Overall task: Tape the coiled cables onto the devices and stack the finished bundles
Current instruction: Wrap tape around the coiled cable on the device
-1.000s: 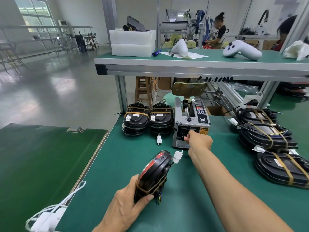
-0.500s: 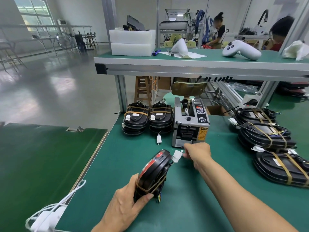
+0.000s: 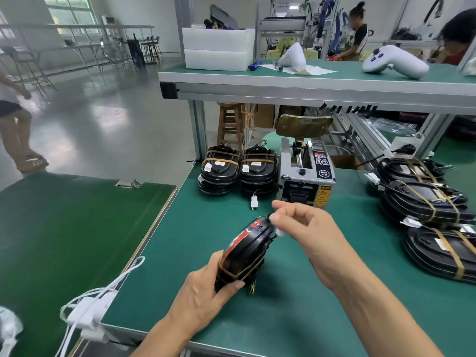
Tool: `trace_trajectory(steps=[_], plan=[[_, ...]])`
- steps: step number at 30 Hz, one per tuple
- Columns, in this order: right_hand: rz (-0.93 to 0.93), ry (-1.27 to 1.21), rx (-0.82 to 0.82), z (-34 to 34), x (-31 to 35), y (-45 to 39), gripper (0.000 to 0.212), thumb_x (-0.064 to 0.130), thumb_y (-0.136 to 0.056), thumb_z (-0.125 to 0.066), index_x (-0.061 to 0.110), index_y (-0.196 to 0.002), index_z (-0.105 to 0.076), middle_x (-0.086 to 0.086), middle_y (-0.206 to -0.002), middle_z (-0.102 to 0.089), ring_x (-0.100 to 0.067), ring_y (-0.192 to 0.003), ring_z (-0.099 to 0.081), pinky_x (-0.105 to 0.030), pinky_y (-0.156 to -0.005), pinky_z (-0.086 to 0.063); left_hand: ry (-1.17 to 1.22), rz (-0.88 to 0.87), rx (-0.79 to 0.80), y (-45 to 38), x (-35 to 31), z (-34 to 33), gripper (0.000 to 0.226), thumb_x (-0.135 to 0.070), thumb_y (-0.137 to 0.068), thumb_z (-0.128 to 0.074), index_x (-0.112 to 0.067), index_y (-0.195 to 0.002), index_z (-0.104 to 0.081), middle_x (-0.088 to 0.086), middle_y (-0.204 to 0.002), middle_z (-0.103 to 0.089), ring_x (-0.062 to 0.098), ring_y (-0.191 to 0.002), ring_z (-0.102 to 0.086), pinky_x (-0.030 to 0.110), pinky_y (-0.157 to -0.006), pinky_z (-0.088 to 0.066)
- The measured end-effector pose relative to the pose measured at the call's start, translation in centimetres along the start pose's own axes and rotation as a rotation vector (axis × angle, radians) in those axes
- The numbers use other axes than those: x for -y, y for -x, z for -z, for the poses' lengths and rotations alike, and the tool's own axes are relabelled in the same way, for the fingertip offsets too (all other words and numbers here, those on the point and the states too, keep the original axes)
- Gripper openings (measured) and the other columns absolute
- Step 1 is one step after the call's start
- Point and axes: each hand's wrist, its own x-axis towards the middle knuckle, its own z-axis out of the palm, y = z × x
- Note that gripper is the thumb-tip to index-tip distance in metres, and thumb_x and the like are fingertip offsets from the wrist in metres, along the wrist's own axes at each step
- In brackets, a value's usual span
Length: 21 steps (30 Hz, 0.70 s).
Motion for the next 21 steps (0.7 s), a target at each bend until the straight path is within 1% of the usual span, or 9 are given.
trace_trajectory(steps=[1, 3, 5, 8, 10, 12, 15, 18, 21], plan=[[-0.004, 0.021, 0.007, -0.2, -0.2, 0.1, 0.018, 0.02, -0.085, -0.082, 0.024, -0.069, -0.077, 0.015, -0.122, -0.071, 0.006, -0.12, -0.062, -0.03, -0.106, -0.041, -0.002, 0.003, 0.002, 0.0, 0.0, 0.0, 0.059, -0.089, -0.09, -0.051, -0.05, -0.134, -0.042, -0.026, -0.098, -0.069, 0.012, -0.085, -0.066, 0.034, -0.083, -0.058], [-0.011, 0.038, -0.005, -0.5, -0.6, 0.1, 0.024, 0.015, -0.087, -0.079, 0.025, -0.066, -0.077, 0.017, -0.118, -0.07, 0.005, -0.124, -0.059, -0.03, -0.104, -0.04, -0.005, 0.007, 0.004, 0.1, 0.0, 0.0, 0.059, -0.089, -0.09, -0.051, -0.051, -0.134, -0.042, -0.024, -0.099, -0.07, 0.014, -0.087, -0.067, 0.034, -0.083, -0.058], [-0.006, 0.036, -0.01, -0.8, -1.0, 0.1, 0.023, 0.014, -0.087, -0.079, 0.024, -0.067, -0.077, 0.019, -0.116, -0.07, 0.006, -0.125, -0.058, -0.027, -0.101, -0.04, 0.002, 0.012, 0.009, 0.1, 0.1, 0.0, 0.059, -0.088, -0.09, -0.052, -0.051, -0.134, -0.043, -0.023, -0.1, -0.071, 0.013, -0.088, -0.068, 0.034, -0.084, -0.058], [-0.009, 0.029, -0.024, -1.1, -1.2, 0.0, 0.02, 0.015, -0.087, -0.079, 0.022, -0.068, -0.078, 0.022, -0.116, -0.07, 0.01, -0.12, -0.06, -0.016, -0.092, -0.039, 0.002, 0.014, 0.007, 0.1, 0.1, 0.0, 0.06, -0.089, -0.09, -0.051, -0.051, -0.134, -0.042, -0.023, -0.1, -0.072, 0.012, -0.087, -0.068, 0.034, -0.083, -0.057], [-0.012, 0.027, -0.023, -1.1, -1.3, -0.1, 0.02, 0.015, -0.087, -0.079, 0.021, -0.068, -0.077, 0.02, -0.119, -0.07, 0.014, -0.114, -0.061, -0.014, -0.088, -0.037, 0.0, 0.016, 0.005, 0.0, 0.0, 0.0, 0.06, -0.09, -0.089, -0.051, -0.051, -0.134, -0.041, -0.024, -0.101, -0.071, 0.011, -0.087, -0.067, 0.033, -0.083, -0.057], [-0.019, 0.021, -0.021, -1.1, -1.3, -0.3, 0.021, 0.015, -0.087, -0.079, 0.021, -0.067, -0.078, 0.017, -0.12, -0.07, 0.015, -0.11, -0.062, -0.014, -0.088, -0.038, -0.003, 0.017, 0.006, 0.0, 0.0, 0.0, 0.061, -0.09, -0.089, -0.05, -0.051, -0.136, -0.04, -0.027, -0.103, -0.07, 0.01, -0.087, -0.067, 0.032, -0.084, -0.057], [-0.023, 0.011, -0.028, -1.1, -1.4, -0.3, 0.021, 0.014, -0.087, -0.079, 0.02, -0.066, -0.078, 0.015, -0.121, -0.07, 0.009, -0.116, -0.062, -0.015, -0.088, -0.039, -0.001, 0.019, 0.009, 0.0, 0.0, 0.0, 0.061, -0.089, -0.089, -0.051, -0.051, -0.136, -0.041, -0.027, -0.103, -0.07, 0.01, -0.088, -0.068, 0.032, -0.084, -0.057], [-0.025, -0.001, -0.041, -1.2, -1.5, -0.3, 0.021, 0.013, -0.087, -0.078, 0.019, -0.066, -0.078, 0.014, -0.12, -0.072, 0.009, -0.118, -0.06, -0.019, -0.09, -0.04, 0.005, 0.017, 0.011, 0.1, 0.0, 0.0, 0.06, -0.088, -0.09, -0.052, -0.049, -0.135, -0.042, -0.024, -0.102, -0.072, 0.012, -0.088, -0.069, 0.034, -0.084, -0.057], [-0.019, -0.015, -0.057, -1.4, -1.7, -0.2, 0.025, 0.011, -0.086, -0.077, 0.019, -0.063, -0.076, 0.004, -0.119, -0.075, 0.011, -0.121, -0.058, -0.02, -0.091, -0.04, 0.009, 0.014, 0.011, 0.1, 0.0, 0.0, 0.061, -0.088, -0.091, -0.052, -0.047, -0.135, -0.042, -0.022, -0.103, -0.072, 0.013, -0.089, -0.069, 0.034, -0.085, -0.057]])
